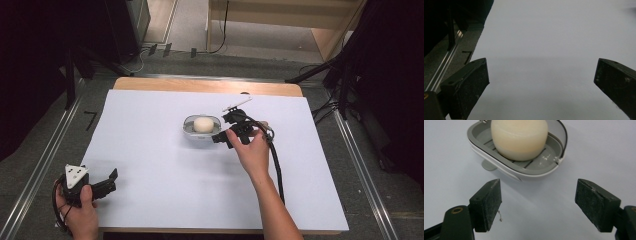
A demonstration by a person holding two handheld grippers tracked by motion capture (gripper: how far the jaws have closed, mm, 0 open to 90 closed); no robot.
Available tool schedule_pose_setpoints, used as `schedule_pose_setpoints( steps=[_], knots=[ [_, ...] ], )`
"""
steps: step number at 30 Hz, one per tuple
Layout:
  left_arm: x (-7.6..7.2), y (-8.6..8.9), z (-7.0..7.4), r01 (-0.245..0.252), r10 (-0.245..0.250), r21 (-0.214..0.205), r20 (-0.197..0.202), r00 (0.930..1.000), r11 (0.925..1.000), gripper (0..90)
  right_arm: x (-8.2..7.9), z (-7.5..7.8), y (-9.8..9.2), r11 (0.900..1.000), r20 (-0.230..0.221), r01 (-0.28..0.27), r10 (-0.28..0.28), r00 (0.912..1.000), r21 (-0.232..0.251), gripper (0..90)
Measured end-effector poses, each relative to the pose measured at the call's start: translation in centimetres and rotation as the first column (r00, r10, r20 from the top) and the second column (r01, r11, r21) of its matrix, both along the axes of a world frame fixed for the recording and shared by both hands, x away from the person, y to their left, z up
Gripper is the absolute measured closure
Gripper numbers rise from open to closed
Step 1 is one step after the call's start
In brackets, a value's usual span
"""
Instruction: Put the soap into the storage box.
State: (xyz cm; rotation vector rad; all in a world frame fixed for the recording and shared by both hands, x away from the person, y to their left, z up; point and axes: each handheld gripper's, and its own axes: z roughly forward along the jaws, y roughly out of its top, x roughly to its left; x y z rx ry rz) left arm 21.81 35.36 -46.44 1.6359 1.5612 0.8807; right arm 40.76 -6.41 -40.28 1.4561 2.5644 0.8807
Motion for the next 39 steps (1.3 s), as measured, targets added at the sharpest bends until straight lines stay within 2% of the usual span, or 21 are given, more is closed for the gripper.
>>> schedule_pose_setpoints(
  steps=[18,27,35,39],
  knots=[
    [0.0,-0.1,0.0,0.002,-0.002,0.008,-0.002,1.0000,1.0000,0.1,-1.4,-1.2,-4.2,0.9994,0.002,0.031,-0.031,0.9995,-0.015,21.8],
    [0.1,-0.2,0.0,0.002,-0.002,0.018,-0.005,1.0000,0.9998,0.1,-2.5,-1.4,-6.3,0.9993,0.009,0.038,-0.038,0.9993,0.000,21.8],
    [0.1,-0.1,0.0,-0.001,0.001,0.009,-0.005,1.0000,1.0000,0.1,-3.5,-2.0,-8.0,0.9987,0.011,0.045,-0.045,0.9989,0.022,21.7],
    [0.1,-0.2,0.0,0.001,-0.001,0.019,-0.009,1.0000,0.9998,0.1,-3.9,-2.5,-8.9,0.9984,0.011,0.048,-0.048,0.9988,0.031,21.3]
  ],
)
